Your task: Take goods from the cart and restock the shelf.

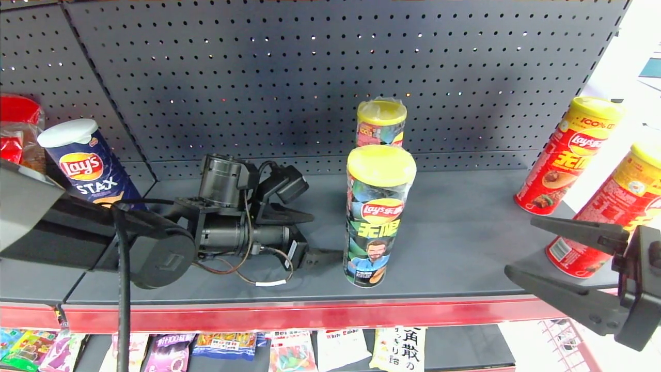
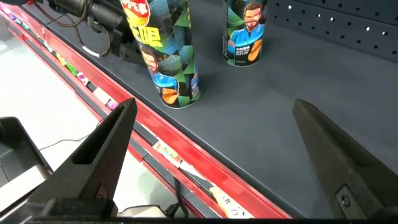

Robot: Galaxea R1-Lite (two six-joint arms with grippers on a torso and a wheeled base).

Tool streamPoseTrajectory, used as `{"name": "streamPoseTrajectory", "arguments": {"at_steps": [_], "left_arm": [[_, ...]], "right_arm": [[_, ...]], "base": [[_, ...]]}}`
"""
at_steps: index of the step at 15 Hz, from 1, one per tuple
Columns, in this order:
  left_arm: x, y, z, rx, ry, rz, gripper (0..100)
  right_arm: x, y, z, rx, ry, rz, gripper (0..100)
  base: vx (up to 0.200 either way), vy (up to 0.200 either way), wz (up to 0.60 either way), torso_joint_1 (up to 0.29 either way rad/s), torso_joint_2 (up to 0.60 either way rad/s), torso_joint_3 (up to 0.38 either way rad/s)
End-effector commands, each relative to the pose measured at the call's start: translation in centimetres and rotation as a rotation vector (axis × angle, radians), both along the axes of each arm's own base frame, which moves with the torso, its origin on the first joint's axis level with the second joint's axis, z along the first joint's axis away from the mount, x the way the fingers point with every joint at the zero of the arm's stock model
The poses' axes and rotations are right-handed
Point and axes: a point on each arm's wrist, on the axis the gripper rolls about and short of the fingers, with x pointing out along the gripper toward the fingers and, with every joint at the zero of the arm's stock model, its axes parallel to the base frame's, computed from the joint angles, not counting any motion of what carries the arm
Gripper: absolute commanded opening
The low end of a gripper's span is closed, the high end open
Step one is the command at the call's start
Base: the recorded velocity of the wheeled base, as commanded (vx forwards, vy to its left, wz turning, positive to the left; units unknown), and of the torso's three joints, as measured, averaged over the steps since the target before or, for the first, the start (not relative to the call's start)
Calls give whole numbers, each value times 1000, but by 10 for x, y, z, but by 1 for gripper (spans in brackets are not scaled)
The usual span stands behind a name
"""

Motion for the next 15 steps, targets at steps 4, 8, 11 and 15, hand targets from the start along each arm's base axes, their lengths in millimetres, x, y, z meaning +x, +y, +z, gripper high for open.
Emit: {"name": "streamPoseTrajectory", "arguments": {"at_steps": [4, 8, 11, 15], "left_arm": [[-10, 13, 12, -6, -23, 36, 100], [-61, 66, 46, -32, -106, 154, 100], [-131, 112, 52, 25, -208, 440, 100], [-209, 152, 40, 98, -307, 874, 100]], "right_arm": [[-1, -1, -7, -11, 20, -1, 100], [-22, -14, -24, -28, 37, -33, 100], [-53, -42, -33, -91, 42, -221, 100], [-65, -65, -24, -48, 44, -579, 100]], "base": [[0, 0, 0, 0, 0, 0], [0, 0, 0, 0, 0, 0], [0, 0, 0, 0, 0, 0], [0, 0, 0, 0, 0, 0]]}}
